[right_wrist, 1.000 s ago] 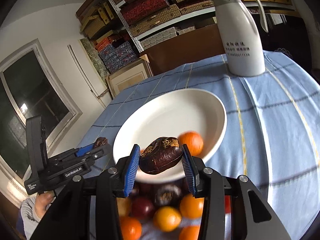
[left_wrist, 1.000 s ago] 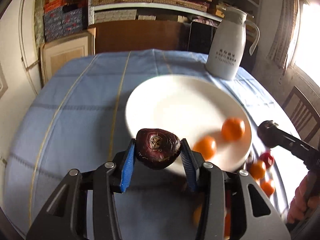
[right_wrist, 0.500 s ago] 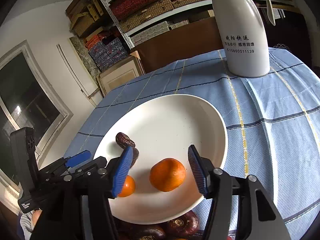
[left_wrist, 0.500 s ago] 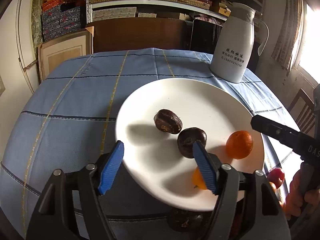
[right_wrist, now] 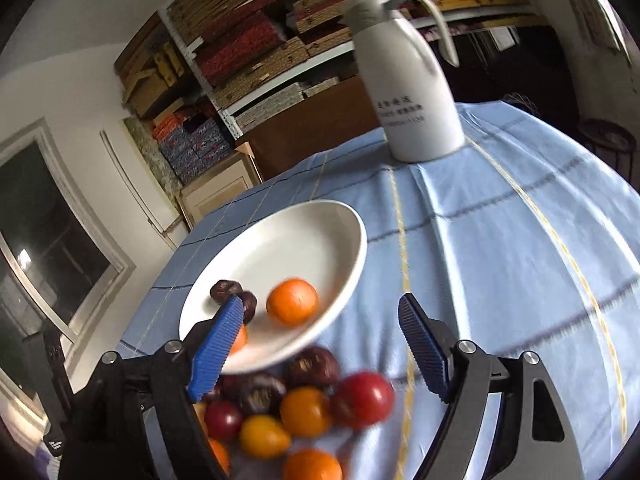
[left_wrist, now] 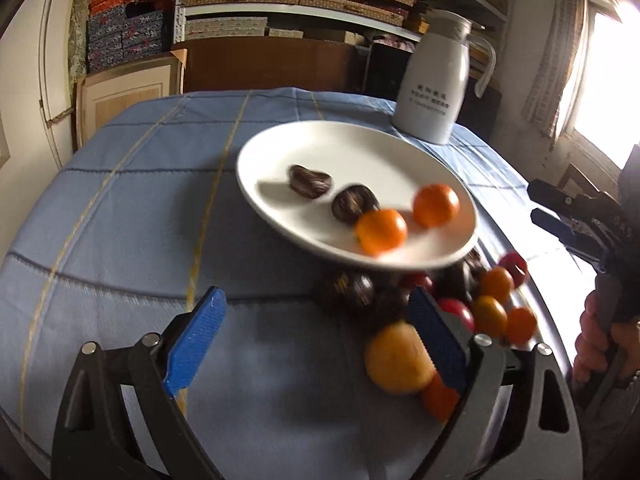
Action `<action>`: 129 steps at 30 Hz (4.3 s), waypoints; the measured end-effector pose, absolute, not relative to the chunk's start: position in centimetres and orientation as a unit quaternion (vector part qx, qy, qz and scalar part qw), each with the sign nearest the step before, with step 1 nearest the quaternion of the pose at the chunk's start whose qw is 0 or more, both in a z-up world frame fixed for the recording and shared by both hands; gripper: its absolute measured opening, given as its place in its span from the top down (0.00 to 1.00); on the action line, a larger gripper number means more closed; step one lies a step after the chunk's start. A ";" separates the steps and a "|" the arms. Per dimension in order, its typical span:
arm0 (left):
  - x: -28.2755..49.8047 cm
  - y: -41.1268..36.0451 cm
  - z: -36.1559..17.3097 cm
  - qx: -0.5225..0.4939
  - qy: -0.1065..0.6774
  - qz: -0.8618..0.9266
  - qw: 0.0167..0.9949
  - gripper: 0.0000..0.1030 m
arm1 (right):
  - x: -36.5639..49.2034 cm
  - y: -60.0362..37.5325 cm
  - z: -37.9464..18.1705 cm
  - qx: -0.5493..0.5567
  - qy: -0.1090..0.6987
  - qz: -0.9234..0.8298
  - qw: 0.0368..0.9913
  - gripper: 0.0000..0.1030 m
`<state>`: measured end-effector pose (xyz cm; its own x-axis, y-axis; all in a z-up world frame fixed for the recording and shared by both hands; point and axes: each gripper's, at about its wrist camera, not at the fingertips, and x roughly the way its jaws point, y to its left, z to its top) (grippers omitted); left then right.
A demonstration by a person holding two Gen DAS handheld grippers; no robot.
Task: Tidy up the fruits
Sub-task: 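Withdraw both tools and move the left tool toward the pale yellow fruit, then grasp the pale yellow fruit with the left tool while the right grasps a large orange, then place both fruits on the white plate and open both tools, then withdraw both tools from the plate toward the remaining fruit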
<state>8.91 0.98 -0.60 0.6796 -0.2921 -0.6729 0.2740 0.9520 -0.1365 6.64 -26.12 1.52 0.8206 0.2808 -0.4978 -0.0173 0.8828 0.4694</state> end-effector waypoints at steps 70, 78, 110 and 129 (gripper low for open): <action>8.8 3.0 -0.7 -0.026 0.404 -0.184 0.896 0.60 | 2.3 -22.5 -1.3 0.186 0.378 0.175 0.890 0.66; 14.4 -0.1 3.4 0.006 0.373 -0.166 0.913 0.60 | 7.9 -22.5 4.4 0.180 0.332 0.166 0.911 0.66; 14.8 2.1 0.6 -0.010 0.364 -0.110 0.925 0.09 | 12.8 -26.2 1.6 0.244 0.318 0.075 0.913 0.23; 12.3 0.7 -2.3 0.014 0.412 -0.134 0.901 0.08 | 7.2 -29.2 -0.7 0.318 0.320 0.070 0.890 0.16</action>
